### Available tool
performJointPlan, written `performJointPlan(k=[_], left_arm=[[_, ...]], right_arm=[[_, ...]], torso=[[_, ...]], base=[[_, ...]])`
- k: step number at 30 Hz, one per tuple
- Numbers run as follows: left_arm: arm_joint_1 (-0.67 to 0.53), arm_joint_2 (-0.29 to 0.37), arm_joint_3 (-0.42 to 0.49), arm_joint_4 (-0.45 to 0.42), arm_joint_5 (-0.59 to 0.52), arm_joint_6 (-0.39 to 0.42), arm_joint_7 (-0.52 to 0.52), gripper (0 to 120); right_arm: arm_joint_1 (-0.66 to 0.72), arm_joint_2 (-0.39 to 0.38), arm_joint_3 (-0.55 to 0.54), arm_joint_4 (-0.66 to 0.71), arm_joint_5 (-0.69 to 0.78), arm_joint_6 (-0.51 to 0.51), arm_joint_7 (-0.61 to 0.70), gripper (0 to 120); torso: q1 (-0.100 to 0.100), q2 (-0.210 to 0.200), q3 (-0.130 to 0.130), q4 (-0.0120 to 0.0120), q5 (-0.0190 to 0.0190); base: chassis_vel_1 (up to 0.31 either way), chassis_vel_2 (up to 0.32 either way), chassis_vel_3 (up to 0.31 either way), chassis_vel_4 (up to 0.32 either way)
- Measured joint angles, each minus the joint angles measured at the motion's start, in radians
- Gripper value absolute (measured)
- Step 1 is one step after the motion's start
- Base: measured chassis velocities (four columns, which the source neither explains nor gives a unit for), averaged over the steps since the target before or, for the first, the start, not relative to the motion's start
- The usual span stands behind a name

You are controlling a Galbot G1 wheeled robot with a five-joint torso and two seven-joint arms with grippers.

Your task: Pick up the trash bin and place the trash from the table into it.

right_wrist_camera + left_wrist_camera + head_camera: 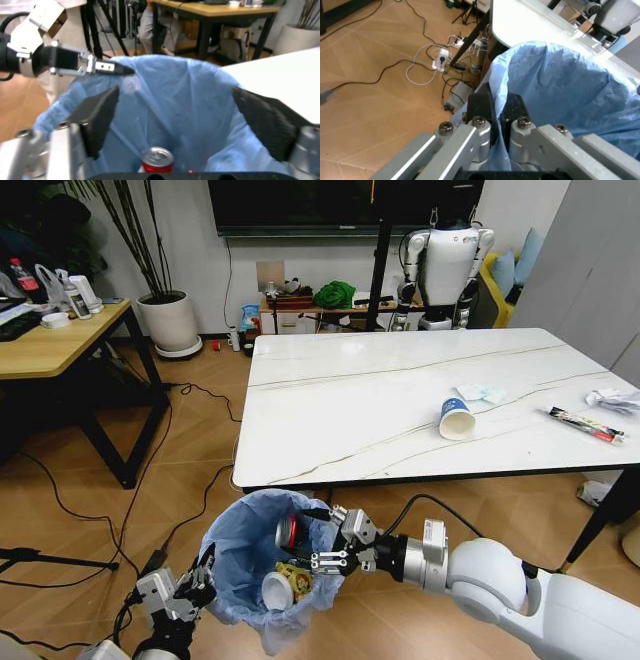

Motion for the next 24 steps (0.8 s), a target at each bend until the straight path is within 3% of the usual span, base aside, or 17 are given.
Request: performJointPlan(k=[4, 10, 15, 16, 18, 19, 23, 24], left_arm=[[0.001, 0.000, 0.004, 0.000, 0.003, 0.000, 0.002, 0], [0.001, 0.006, 0.010, 0.003, 0.006, 0.000, 0.005, 0], [-0.012, 0.023, 0.021, 0.012, 0.002, 0.000, 0.006, 0], [-0.012, 0.023, 0.021, 0.012, 0.002, 0.000, 0.006, 0], [-0.015, 0.034, 0.028, 0.012, 0.000, 0.001, 0.005, 0], [-0.015, 0.034, 0.028, 0.012, 0.000, 0.001, 0.005, 0], [-0.018, 0.048, 0.026, 0.008, -0.008, 0.001, 0.005, 0], [-0.018, 0.048, 0.026, 0.008, -0.008, 0.001, 0.005, 0]], right_arm=[[0.009, 0.019, 0.066, 0.011, 0.044, 0.006, 0.059, 98], [0.008, 0.028, 0.222, 0.027, 0.160, -0.020, 0.223, 100], [-0.094, 0.008, 0.496, 0.028, 0.221, -0.053, 0.329, 100], [-0.094, 0.008, 0.496, 0.028, 0.221, -0.053, 0.329, 100], [-0.196, -0.003, 0.676, 0.004, 0.228, -0.055, 0.327, 100], [-0.196, -0.003, 0.676, 0.004, 0.228, -0.055, 0.327, 100], [-0.370, 0.020, 0.895, -0.052, 0.218, -0.042, 0.266, 100], [-0.370, 0.020, 0.895, -0.052, 0.218, -0.042, 0.266, 100]], torso=[[0.000, 0.000, 0.000, 0.0000, 0.0000], [0.000, 0.000, 0.000, 0.0002, -0.0001], [0.000, 0.000, 0.000, -0.0001, -0.0001], [0.000, 0.000, 0.000, -0.0001, -0.0001], [0.000, 0.000, 0.000, 0.0000, 0.0000], [0.000, 0.000, 0.000, 0.0000, 0.0000], [0.000, 0.000, 0.000, -0.0001, 0.0003], [0.000, 0.000, 0.000, -0.0001, 0.0003]], base=[[0.000, 0.000, 0.000, 0.000], [0.000, 0.000, 0.000, 0.000], [0.000, 0.000, 0.000, 0.000], [0.000, 0.000, 0.000, 0.000], [0.000, 0.000, 0.000, 0.000], [0.000, 0.000, 0.000, 0.000], [0.000, 0.000, 0.000, 0.000], [0.000, 0.000, 0.000, 0.000]])
